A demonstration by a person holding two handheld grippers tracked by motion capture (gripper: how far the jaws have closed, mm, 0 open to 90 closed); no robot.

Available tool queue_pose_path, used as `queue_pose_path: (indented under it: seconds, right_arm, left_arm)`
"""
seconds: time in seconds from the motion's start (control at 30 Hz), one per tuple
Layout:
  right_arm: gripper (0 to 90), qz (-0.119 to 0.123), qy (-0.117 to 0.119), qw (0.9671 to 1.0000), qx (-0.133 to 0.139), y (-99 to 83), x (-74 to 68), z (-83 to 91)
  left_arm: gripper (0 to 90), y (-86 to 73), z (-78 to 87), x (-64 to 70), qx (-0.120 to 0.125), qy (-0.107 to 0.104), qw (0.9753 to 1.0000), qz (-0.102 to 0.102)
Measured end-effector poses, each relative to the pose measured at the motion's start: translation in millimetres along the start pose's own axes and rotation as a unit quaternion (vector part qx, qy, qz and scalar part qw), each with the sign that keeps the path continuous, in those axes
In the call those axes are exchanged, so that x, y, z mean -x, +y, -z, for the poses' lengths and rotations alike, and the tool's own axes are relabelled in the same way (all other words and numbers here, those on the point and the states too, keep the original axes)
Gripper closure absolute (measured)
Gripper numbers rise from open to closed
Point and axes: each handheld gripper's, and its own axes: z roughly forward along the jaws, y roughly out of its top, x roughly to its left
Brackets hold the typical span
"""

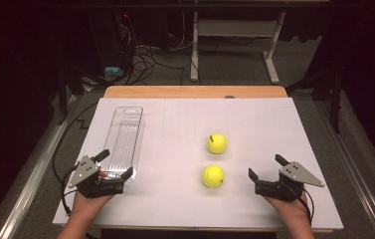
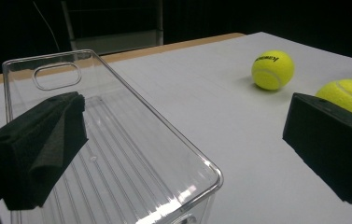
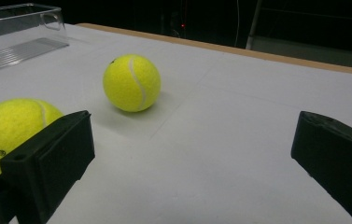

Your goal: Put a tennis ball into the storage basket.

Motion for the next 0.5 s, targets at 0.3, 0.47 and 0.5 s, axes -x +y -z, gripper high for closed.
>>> queue_pose_path:
  seconds: [0.3,0.47,0.5]
  right_arm:
    - [0.0,0.002,0.009,0.9995,-0.031,-1.2,-1.9,-4.2]
    - [0.0,0.004,0.015,0.9989,-0.044,-2.3,-2.7,-6.3]
    - [0.0,0.004,0.016,0.9988,-0.047,-2.4,-3.0,-6.6]
  left_arm:
    - [0.7,0.2,0.5,0.2,0.000,0.000,1.0000,-0.002]
    - [0.7,0.3,0.9,0.5,0.001,-0.001,1.0000,-0.003]
    - [0.7,0.3,0.9,0.5,0.001,-0.001,1.0000,-0.003]
